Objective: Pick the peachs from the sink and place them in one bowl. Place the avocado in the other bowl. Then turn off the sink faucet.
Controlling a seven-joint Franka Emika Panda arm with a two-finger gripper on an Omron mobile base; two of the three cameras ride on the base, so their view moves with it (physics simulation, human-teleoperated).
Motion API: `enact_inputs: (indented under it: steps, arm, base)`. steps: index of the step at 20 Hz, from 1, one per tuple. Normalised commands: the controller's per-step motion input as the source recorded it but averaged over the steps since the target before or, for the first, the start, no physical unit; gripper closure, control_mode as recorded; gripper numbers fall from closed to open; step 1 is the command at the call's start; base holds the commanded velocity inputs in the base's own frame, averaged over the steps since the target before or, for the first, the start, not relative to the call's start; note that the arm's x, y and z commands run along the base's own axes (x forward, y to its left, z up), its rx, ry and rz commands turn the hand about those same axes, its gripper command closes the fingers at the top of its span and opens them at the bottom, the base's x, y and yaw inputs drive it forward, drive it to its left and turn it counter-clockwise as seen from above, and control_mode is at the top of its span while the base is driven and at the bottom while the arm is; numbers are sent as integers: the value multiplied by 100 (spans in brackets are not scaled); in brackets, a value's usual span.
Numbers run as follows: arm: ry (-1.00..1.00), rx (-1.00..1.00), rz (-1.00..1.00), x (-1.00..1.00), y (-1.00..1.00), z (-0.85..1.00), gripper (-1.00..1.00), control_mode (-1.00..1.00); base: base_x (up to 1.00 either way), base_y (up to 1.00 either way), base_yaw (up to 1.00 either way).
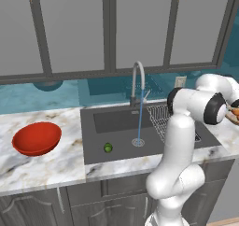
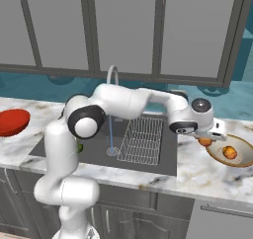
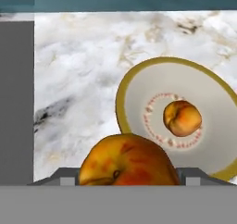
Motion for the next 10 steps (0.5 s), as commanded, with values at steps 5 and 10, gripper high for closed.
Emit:
enact_inputs:
  steps: [5,10]
  arm:
    - [0,0,0,50,-53,-3,100,-100]
    - [6,2,0,38,-74,0,100,-100]
  base:
    - [0,0,0]
    - [0,0,0]
